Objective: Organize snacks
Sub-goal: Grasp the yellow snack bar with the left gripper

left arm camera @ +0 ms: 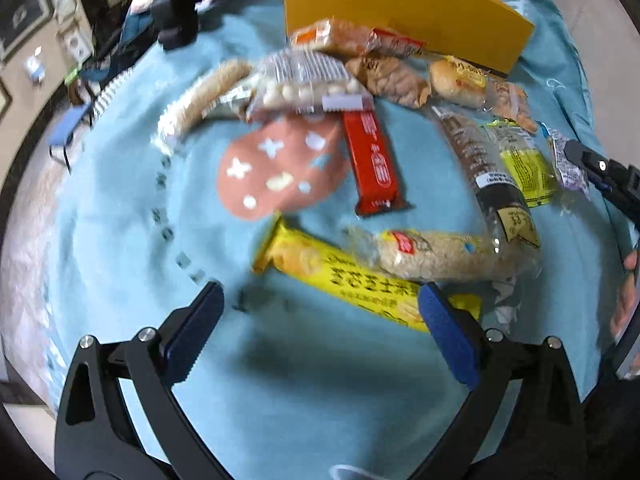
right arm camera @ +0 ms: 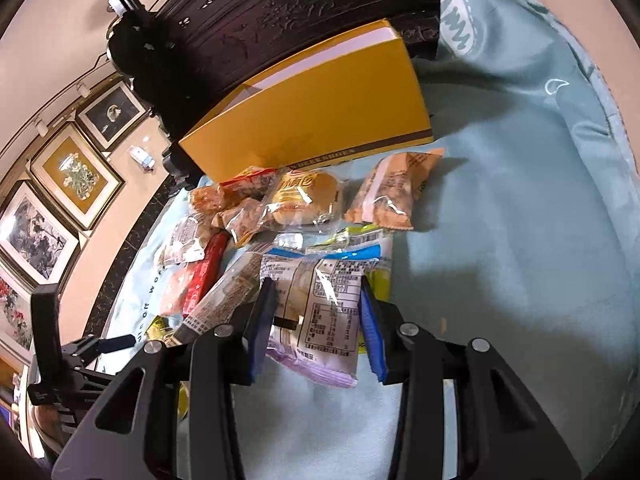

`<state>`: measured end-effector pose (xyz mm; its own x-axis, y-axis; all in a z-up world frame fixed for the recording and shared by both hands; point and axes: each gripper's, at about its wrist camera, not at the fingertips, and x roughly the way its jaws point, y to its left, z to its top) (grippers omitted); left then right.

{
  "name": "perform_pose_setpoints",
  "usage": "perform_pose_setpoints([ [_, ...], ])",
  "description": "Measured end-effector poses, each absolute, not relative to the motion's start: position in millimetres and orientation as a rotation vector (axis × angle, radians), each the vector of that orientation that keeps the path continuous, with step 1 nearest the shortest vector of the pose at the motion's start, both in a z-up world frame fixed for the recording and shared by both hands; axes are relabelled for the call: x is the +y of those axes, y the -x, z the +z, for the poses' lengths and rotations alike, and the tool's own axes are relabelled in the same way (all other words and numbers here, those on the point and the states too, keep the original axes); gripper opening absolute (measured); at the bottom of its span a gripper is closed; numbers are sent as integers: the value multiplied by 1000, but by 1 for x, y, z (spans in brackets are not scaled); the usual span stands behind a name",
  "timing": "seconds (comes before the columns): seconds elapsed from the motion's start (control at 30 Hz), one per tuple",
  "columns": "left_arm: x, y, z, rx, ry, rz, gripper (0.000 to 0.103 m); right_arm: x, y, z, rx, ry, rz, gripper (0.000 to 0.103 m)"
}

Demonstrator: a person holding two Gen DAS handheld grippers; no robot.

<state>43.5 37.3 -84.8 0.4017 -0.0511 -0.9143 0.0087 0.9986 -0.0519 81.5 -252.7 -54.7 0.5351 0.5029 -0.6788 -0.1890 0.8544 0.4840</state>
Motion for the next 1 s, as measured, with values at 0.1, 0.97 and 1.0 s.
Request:
perform_pose_setpoints([
  [0.1, 34, -49, -89, 1169, 108, 4, 100, -251, -78, -52, 914, -378, 437, 42],
  [0.97, 47, -33, -34, 1043, 91, -17, 20, -240, -62, -21, 857, -323, 505, 42],
  [1.0, 46, -38, -28, 1032, 82, -27, 20, -239, -63, -17, 853, -317, 502, 42],
])
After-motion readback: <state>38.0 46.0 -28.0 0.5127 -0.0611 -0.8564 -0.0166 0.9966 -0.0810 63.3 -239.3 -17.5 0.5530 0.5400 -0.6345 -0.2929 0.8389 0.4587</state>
